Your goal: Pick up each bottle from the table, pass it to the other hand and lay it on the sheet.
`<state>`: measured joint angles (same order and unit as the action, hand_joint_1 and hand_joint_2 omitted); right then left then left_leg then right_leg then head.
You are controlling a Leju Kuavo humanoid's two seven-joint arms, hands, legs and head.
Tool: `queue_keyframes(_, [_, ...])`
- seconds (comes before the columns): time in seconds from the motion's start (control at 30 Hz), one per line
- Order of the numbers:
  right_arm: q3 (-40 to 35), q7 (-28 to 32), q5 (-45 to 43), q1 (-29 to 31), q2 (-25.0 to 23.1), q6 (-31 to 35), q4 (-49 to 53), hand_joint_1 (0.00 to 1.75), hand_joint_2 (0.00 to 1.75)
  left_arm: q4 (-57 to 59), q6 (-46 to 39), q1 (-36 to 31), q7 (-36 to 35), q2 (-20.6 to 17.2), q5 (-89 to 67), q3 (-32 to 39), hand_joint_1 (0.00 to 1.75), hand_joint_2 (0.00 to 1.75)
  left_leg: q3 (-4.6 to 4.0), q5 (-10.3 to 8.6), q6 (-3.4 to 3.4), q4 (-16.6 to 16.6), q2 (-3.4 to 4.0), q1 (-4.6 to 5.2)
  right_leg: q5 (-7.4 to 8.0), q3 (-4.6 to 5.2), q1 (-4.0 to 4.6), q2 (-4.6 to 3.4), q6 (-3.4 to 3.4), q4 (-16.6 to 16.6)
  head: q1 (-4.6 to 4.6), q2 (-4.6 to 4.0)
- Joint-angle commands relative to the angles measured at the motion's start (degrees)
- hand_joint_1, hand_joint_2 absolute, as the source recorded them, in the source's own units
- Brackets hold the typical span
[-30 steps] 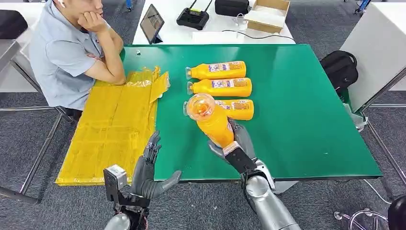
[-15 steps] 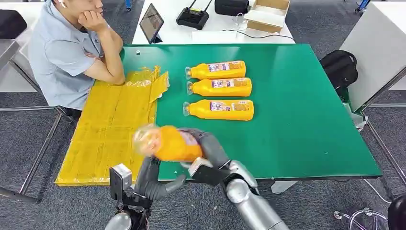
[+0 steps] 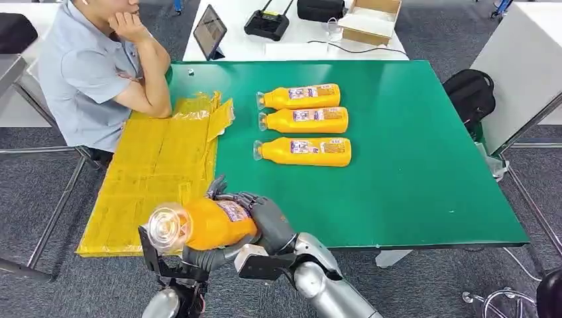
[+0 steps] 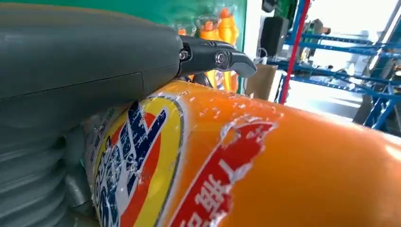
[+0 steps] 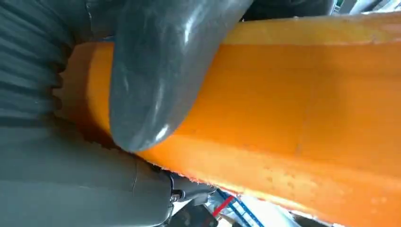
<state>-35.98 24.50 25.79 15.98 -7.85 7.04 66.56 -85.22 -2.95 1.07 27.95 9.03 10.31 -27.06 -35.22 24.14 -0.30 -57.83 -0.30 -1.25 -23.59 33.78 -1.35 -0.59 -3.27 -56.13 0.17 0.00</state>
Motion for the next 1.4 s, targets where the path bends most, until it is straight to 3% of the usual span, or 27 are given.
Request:
queue_keyframes(0.03, [-6.1, -0.5, 0.3, 2.9, -0.3, -1.3, -7.9, 1.69, 1.75, -1.2, -1.8, -3.2, 1.0, -0.7, 0.1, 0.3, 0.54, 1.75, 0.22, 0.1, 0.07, 0.0, 0.01, -0.03, -0.09, -0.24, 0.07, 0.07, 0.17, 0.0, 0.02, 0.0])
queue_keyframes(0.07, [-6.2, -0.6, 0.4, 3.1, -0.3, -1.1, -8.3, 1.48, 1.75, -1.0, -1.4, -3.3, 0.4, -0.8, 0.7, 0.3, 1.75, 1.75, 0.17, 0.07, 0.06, 0.0, -0.01, -0.03, -0.06, -0.19, 0.07, 0.07, 0.13, 0.1, 0.0, 0.0])
queue_keyframes(0.1, [-6.4, -0.7, 0.8, 3.3, -0.4, -0.2, -8.6, 1.27, 1.75, -0.5, -0.5, -3.4, -0.5, -0.7, 2.0, 0.4, 1.75, 1.75, 0.28, 0.1, 0.08, 0.0, 0.0, -0.02, -0.1, -0.28, 0.07, 0.08, 0.18, 0.1, 0.0, 0.0])
queue_keyframes(0.13, [-6.4, -0.9, 1.0, 3.4, -0.4, 0.2, -8.8, 0.51, 1.75, -0.3, -0.5, -3.5, -0.6, -0.7, 2.2, 0.6, 1.75, 1.75, 0.22, 0.07, 0.07, 0.0, -0.02, -0.04, -0.07, -0.23, 0.07, 0.09, 0.15, 0.1, 0.02, 0.0])
queue_keyframes(0.17, [-6.2, -1.1, 1.3, 3.6, -0.5, 0.9, -9.0, 0.0, 1.75, 0.2, -0.6, -3.6, -0.8, -0.4, 2.7, 1.0, 1.75, 1.75, 0.15, 0.03, 0.05, 0.0, -0.03, 0.0, -0.05, -0.15, 0.03, 0.08, 0.1, 0.1, 0.0, 0.0])
queue_keyframes(0.23, [-5.9, -1.3, 2.3, 3.3, -0.9, 3.0, -8.9, 0.0, 1.75, 0.5, -1.1, -3.6, -1.2, 0.0, 3.8, 2.0, 1.75, 1.75, 0.22, 0.06, 0.07, 0.1, -0.05, -0.02, -0.07, -0.25, 0.06, 0.13, 0.15, 0.1, 0.02, 0.0])
queue_keyframes(0.27, [-6.2, -0.8, 3.5, 2.9, -0.9, 4.8, -8.7, 0.0, 0.0, 0.3, -1.8, -3.1, -1.6, 1.0, 5.4, 3.3, 1.75, 1.75, 0.15, 0.04, 0.06, 0.0, -0.01, -0.02, -0.05, -0.17, 0.05, 0.09, 0.12, 0.1, 0.02, 0.0])
queue_keyframes(0.37, [-6.7, 0.0, 4.1, 2.4, -0.8, 5.9, -8.3, 0.0, 0.0, -0.1, -2.4, -2.7, -2.6, 1.7, 7.1, 4.4, 1.75, 1.75, 0.18, 0.07, 0.06, 0.0, -0.01, -0.02, -0.07, -0.2, 0.06, 0.09, 0.14, 0.1, 0.0, 0.0])
queue_keyframes(0.47, [-8.0, 5.1, 5.5, 1.1, 0.2, 10.4, -5.8, 0.0, 0.0, 1.6, -2.6, -3.9, -5.5, 2.4, 14.1, 7.9, 1.75, 1.75, 0.2, 0.08, 0.07, 0.0, -0.03, -0.04, -0.08, -0.24, 0.08, 0.11, 0.16, 0.1, 0.0, 0.0])
queue_keyframes(0.63, [-8.3, 8.7, 4.5, -0.1, 0.8, 13.9, -4.2, 0.0, 0.0, 5.0, -2.4, -6.0, -7.0, 0.6, 17.1, 10.9, 1.75, 1.75, 0.18, 0.04, 0.05, 0.1, -0.04, -0.01, -0.06, -0.2, 0.04, 0.12, 0.13, 0.1, 0.02, 0.0])
queue_keyframes(0.9, [-7.7, 10.0, 3.2, -0.6, 0.7, 15.7, -3.7, 0.0, 0.0, 5.8, -3.2, -6.4, -6.8, -0.2, 16.6, 11.7, 1.75, 1.75, 0.25, 0.08, 0.06, 0.1, 0.15, -0.04, -0.04, -0.16, 0.09, -0.02, 0.19, 0.1, -0.04, 0.0])
queue_keyframes(0.97, [-7.2, 11.4, 2.6, -1.1, 0.9, 17.4, -2.9, 0.0, 0.0, 6.3, -6.0, -6.8, -6.3, -0.4, 15.2, 13.0, 1.75, 1.75, 0.2, 0.02, 0.09, 0.1, -0.22, 0.01, -0.13, -0.25, 0.03, 0.31, 0.17, 0.0, 0.02, 0.0])
queue_keyframes(1.1, [-7.8, 12.3, 4.9, -2.1, 1.4, 23.1, -0.4, 0.0, 0.0, 11.8, -15.7, -10.2, -5.3, -3.1, 6.0, 15.0, 1.75, 1.75, 0.19, 0.01, 0.04, 0.1, 0.0, -0.02, -0.07, -0.19, 0.05, 0.08, 0.17, 0.0, 0.02, 0.0])
queue_keyframes(1.23, [-6.6, 11.6, 3.3, -2.6, 1.1, 22.6, 0.2, 0.0, 0.0, 19.6, -22.0, -14.7, -4.2, -5.6, -8.3, 17.4, 1.75, 1.75, 0.11, -0.06, -0.02, 0.1, -0.06, -0.01, -0.03, -0.1, 0.02, 0.12, 0.14, 0.0, 0.02, 0.0])
queue_keyframes(1.33, [-3.6, 12.9, 1.6, -3.8, 0.4, 21.4, 1.2, 0.0, 0.0, 25.9, -24.6, -19.7, -10.4, -8.6, -26.5, 16.8, 1.75, 1.75, 0.17, -0.06, -0.01, 0.1, -0.05, -0.04, -0.04, -0.16, 0.06, 0.14, 0.18, 0.0, 0.02, 0.0])
queue_keyframes(1.4, [-2.3, 13.7, 1.2, -4.5, 0.1, 20.2, 1.9, 0.0, 0.0, 31.4, -21.5, -24.3, -15.4, -10.2, -36.0, 16.0, 1.75, 1.75, 0.17, -0.06, 0.0, 0.1, -0.13, -0.06, -0.06, -0.18, 0.09, 0.22, 0.21, 0.0, 0.02, 0.0])
